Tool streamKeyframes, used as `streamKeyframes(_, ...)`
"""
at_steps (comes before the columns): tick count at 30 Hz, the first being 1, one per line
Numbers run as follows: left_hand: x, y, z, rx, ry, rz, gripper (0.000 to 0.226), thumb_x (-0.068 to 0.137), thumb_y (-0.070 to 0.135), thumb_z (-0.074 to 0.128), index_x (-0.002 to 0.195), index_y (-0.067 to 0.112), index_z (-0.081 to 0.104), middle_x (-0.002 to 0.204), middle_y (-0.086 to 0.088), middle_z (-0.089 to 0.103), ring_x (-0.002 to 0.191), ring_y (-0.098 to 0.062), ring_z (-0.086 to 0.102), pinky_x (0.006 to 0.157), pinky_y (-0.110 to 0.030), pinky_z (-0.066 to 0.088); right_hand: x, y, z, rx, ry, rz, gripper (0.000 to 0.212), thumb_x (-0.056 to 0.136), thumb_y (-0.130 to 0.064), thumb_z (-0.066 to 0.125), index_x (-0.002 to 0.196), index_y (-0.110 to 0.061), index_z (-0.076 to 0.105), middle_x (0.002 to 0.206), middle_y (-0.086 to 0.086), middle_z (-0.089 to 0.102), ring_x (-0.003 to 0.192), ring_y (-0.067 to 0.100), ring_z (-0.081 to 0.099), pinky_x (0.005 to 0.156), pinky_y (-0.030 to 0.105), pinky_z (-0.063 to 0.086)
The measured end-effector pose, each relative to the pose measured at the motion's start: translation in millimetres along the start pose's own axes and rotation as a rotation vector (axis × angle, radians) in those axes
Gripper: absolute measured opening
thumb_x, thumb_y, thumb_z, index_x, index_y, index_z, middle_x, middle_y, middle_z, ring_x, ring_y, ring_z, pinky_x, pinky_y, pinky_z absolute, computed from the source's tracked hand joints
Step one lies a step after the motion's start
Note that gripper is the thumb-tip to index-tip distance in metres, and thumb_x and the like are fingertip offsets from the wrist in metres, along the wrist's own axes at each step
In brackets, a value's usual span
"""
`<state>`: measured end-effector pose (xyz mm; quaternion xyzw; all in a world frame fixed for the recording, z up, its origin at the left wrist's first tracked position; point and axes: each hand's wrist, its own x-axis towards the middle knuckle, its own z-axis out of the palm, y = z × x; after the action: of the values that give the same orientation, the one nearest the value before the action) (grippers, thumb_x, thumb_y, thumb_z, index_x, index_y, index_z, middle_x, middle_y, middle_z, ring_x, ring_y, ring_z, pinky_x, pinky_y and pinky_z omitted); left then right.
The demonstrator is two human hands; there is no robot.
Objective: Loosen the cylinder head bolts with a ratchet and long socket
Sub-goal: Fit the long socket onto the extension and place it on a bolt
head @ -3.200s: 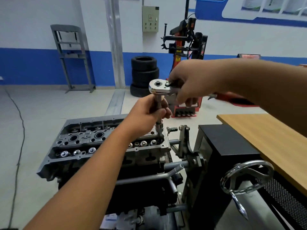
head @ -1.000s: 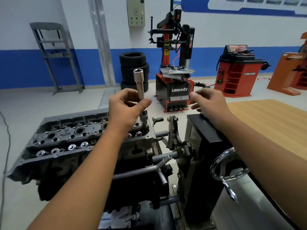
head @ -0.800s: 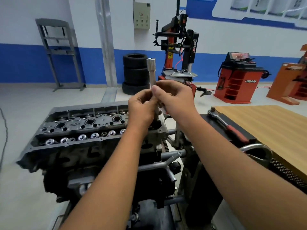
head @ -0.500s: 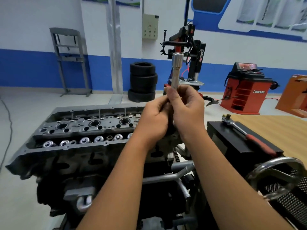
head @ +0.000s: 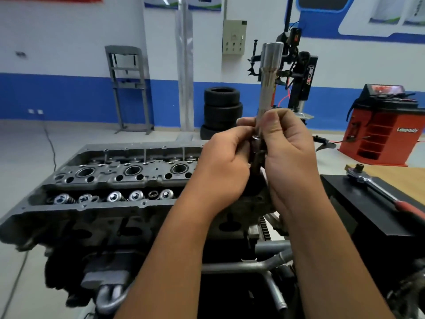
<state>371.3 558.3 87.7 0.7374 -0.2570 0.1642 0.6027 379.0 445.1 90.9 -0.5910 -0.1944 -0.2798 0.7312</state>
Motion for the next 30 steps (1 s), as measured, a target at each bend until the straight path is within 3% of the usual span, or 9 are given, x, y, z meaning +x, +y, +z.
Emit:
streamKeyframes(3,-1,0,-6,0.012,-0.044,0.036,0.029,0.107,0.022,0.048,0.126,0.015,0.069,0.111,-0.007,0.076,0.107,-0.026,0.071,0.096,-0.056,0.057,2,-2,1,0.014,-0.005,0.020,0.032,0.109,-0.027,0.048,0.098,-0.007,0.070,0.095,0.015,0.072,0.089,0.023,0.068,0.082,0.042,0.060)
streamKeyframes(6,2,-2,-7,0.025,0.036,0.050,0.020,0.105,0.009,0.060,0.118,0.016,0.072,0.114,0.002,0.077,0.107,-0.012,0.072,0.099,-0.041,0.059,0,-4,9,0.058,-0.002,0.045,0.035,0.110,-0.028,0.047,0.091,-0.010,0.071,0.088,0.013,0.072,0.083,0.021,0.069,0.078,0.041,0.060)
streamKeyframes(10,0,-8,-6,-0.020,0.094,0.009,0.015,0.101,0.016,0.068,0.115,0.020,0.072,0.100,0.002,0.078,0.096,-0.016,0.075,0.085,-0.047,0.064,-3,-2,12,0.067,-0.034,-0.001,0.012,0.096,-0.032,0.067,0.091,-0.021,0.064,0.098,0.010,0.078,0.094,0.026,0.076,0.084,0.046,0.063)
streamKeyframes(15,-4,-5,-6,-0.028,-0.043,0.044,0.027,0.107,0.019,0.052,0.129,0.022,0.068,0.115,0.004,0.077,0.112,-0.015,0.072,0.100,-0.046,0.058,-1,2,14,0.058,0.027,0.004,0.020,0.099,-0.029,0.066,0.081,-0.022,0.071,0.093,0.013,0.075,0.087,0.010,0.069,0.080,0.026,0.060)
streamKeyframes(19,-2,-9,-6,-0.066,0.090,0.042,0.021,0.102,0.010,0.065,0.112,0.029,0.069,0.103,0.006,0.079,0.099,-0.007,0.075,0.086,-0.030,0.063,-1,2,17,0.110,-0.035,0.096,0.036,0.107,-0.036,0.051,0.086,-0.017,0.074,0.101,0.012,0.077,0.098,0.029,0.074,0.090,0.047,0.062)
streamKeyframes(22,-3,-10,-6,-0.077,0.116,0.025,0.014,0.098,0.015,0.072,0.108,0.024,0.073,0.098,0.003,0.079,0.094,-0.011,0.076,0.083,-0.036,0.065,-1,0,14,0.212,-0.053,0.149,0.024,0.100,-0.038,0.062,0.099,-0.014,0.064,0.109,0.016,0.077,0.108,0.039,0.072,0.095,0.057,0.059)
streamKeyframes(25,-3,-8,-4,-0.053,0.055,0.083,0.019,0.104,0.017,0.064,0.121,0.022,0.073,0.106,0.006,0.079,0.103,-0.008,0.074,0.090,-0.030,0.062,-1,1,13,0.235,-0.035,0.092,0.024,0.094,-0.034,0.067,0.099,-0.010,0.060,0.107,0.010,0.077,0.102,0.028,0.073,0.092,0.045,0.061)
streamKeyframes(28,-3,-7,-3,-0.014,-0.013,0.106,0.025,0.108,0.012,0.056,0.128,0.018,0.069,0.113,0.005,0.077,0.111,-0.011,0.072,0.100,-0.039,0.058,1,3,14,0.213,-0.018,0.093,0.031,0.097,-0.038,0.060,0.093,-0.009,0.069,0.089,0.000,0.073,0.087,0.012,0.068,0.082,0.027,0.059)
streamKeyframes(30,-2,-7,-1,0.006,0.018,0.115,0.023,0.107,0.012,0.059,0.125,0.019,0.071,0.110,0.004,0.078,0.108,-0.012,0.073,0.099,-0.042,0.058,2,4,11,0.246,-0.004,0.112,0.032,0.100,-0.037,0.057,0.086,-0.013,0.073,0.087,-0.001,0.075,0.085,0.011,0.070,0.078,0.028,0.060)
